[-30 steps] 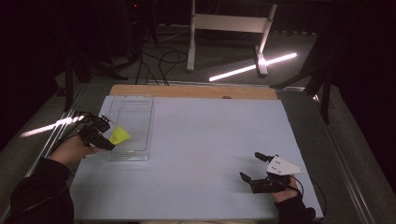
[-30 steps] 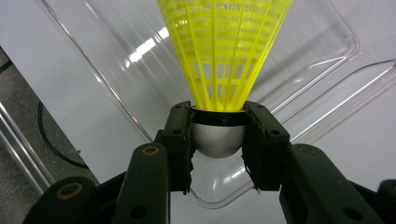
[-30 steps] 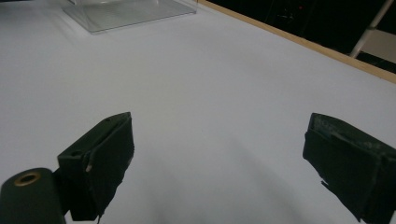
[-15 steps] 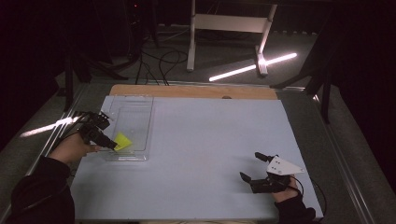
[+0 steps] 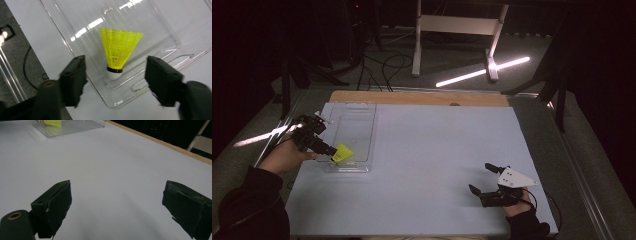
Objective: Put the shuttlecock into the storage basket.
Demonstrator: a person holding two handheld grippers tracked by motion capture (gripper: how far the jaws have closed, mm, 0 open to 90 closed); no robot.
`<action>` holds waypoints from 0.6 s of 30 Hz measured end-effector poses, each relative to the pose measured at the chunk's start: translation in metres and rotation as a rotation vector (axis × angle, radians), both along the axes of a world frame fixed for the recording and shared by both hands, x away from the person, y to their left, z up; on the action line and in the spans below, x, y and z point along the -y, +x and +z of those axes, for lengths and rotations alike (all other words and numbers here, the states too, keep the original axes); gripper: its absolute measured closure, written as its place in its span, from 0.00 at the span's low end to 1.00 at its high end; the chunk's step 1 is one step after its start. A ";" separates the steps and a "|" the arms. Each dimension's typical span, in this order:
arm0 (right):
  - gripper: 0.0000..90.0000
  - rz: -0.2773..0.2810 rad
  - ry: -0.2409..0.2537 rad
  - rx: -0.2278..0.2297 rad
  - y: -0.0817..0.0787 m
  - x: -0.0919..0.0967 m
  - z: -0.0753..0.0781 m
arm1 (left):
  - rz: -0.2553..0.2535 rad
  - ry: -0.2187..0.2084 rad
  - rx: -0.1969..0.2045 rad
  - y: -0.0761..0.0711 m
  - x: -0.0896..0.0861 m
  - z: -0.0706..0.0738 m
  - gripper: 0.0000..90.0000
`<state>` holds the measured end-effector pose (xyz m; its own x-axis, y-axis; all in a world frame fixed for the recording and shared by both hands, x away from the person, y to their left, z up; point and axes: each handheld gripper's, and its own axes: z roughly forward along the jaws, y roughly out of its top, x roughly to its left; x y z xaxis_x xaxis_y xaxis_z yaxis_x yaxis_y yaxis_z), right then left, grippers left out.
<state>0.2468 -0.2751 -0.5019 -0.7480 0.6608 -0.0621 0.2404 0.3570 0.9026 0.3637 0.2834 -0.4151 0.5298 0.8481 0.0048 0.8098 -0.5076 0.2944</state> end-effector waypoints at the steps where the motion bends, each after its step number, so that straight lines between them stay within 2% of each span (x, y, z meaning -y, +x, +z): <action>1: 0.10 0.000 0.001 -0.001 0.000 0.000 0.000 | -0.001 -0.010 -0.002 -0.001 0.002 0.001 0.30; 9: 0.10 -0.001 -0.001 0.001 0.000 0.000 0.000 | -0.006 -0.020 0.002 -0.001 0.009 0.002 0.19; 13: 0.10 -0.001 -0.002 0.001 0.000 0.000 0.000 | -0.019 -0.049 -0.012 0.000 0.012 0.002 0.15; 16: 0.10 -0.002 -0.001 0.002 0.000 0.001 0.000 | -0.029 -0.065 -0.002 0.001 0.013 0.003 0.15; 17: 0.10 -0.003 -0.001 0.002 0.000 0.001 0.000 | -0.037 -0.074 -0.010 0.001 0.014 0.003 0.13; 18: 0.10 -0.003 -0.001 0.002 0.000 0.001 0.000 | -0.037 -0.074 -0.010 0.001 0.014 0.003 0.07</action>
